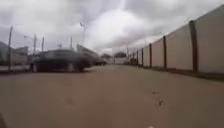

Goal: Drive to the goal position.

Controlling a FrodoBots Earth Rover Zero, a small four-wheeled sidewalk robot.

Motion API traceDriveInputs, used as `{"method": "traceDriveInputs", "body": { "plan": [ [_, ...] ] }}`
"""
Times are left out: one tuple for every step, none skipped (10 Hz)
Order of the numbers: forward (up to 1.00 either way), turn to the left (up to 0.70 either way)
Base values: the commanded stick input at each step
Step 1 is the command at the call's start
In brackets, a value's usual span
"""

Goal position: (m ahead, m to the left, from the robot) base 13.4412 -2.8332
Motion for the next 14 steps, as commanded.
{"method": "traceDriveInputs", "body": {
  "plan": [
    [0.85, 0.01],
    [0.85, 0.01],
    [0.85, 0.01],
    [0.85, 0.01],
    [0.85, 0.01],
    [0.85, 0.01],
    [0.85, 0.01],
    [0.85, 0.01],
    [0.85, 0.01],
    [0.85, 0.01],
    [0.85, 0.01],
    [0.85, 0.01],
    [0.85, 0.01],
    [0.85, 0.01]
  ]
}}
